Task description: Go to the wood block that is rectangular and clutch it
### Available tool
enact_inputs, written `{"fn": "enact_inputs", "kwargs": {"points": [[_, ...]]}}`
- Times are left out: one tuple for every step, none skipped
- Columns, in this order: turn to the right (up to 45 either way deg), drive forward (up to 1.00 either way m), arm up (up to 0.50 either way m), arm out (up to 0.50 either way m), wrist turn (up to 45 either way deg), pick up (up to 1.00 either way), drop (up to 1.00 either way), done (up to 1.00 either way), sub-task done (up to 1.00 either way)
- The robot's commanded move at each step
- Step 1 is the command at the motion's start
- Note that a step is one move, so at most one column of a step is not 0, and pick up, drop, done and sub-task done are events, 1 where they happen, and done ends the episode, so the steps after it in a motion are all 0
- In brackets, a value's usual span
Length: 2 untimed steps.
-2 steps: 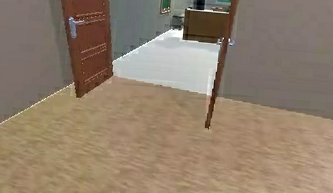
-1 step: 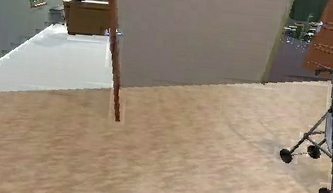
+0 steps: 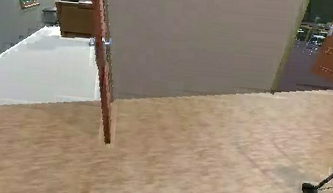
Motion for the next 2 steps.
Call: {"fn": "enact_inputs", "kwargs": {"points": [[18.0,0.0,0.0,0.0,0.0,0.0,0.0,0.0,0.0],[0.0,1.0,0.0,0.0,0.0,0.0,0.0,0.0,0.0]]}}
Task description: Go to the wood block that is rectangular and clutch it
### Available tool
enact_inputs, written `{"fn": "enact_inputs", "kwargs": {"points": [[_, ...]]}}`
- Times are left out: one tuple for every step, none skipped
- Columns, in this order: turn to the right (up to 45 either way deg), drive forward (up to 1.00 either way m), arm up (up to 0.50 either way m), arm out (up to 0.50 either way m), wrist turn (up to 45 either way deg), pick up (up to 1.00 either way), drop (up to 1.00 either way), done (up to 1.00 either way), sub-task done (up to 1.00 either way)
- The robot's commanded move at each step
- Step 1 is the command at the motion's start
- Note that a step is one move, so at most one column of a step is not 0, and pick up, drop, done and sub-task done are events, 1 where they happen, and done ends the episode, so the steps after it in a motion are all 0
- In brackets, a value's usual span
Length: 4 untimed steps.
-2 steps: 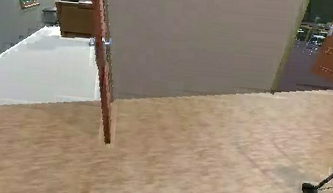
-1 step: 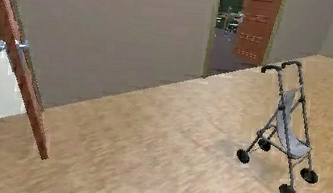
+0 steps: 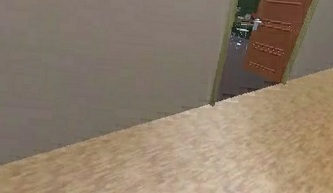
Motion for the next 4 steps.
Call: {"fn": "enact_inputs", "kwargs": {"points": [[3.0,0.0,0.0,0.0,0.0,0.0,0.0,0.0,0.0],[0.0,0.35,0.0,0.0,0.0,0.0,0.0,0.0,0.0],[3.0,0.0,0.0,0.0,0.0,0.0,0.0,0.0,0.0],[0.0,0.55,0.0,0.0,0.0,0.0,0.0,0.0,0.0]]}}
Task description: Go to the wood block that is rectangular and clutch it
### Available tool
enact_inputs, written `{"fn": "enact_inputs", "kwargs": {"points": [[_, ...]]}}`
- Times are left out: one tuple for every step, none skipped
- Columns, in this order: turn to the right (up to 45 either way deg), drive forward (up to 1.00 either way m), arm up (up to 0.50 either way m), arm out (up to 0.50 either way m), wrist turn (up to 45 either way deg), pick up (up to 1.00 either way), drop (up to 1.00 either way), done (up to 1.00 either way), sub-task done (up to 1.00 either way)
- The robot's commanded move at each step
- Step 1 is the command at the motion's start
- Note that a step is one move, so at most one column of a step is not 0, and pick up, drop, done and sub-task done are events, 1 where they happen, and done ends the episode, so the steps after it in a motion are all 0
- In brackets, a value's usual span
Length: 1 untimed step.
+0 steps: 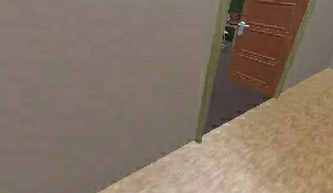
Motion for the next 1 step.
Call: {"fn": "enact_inputs", "kwargs": {"points": [[30.0,0.0,0.0,0.0,0.0,0.0,0.0,0.0,0.0]]}}
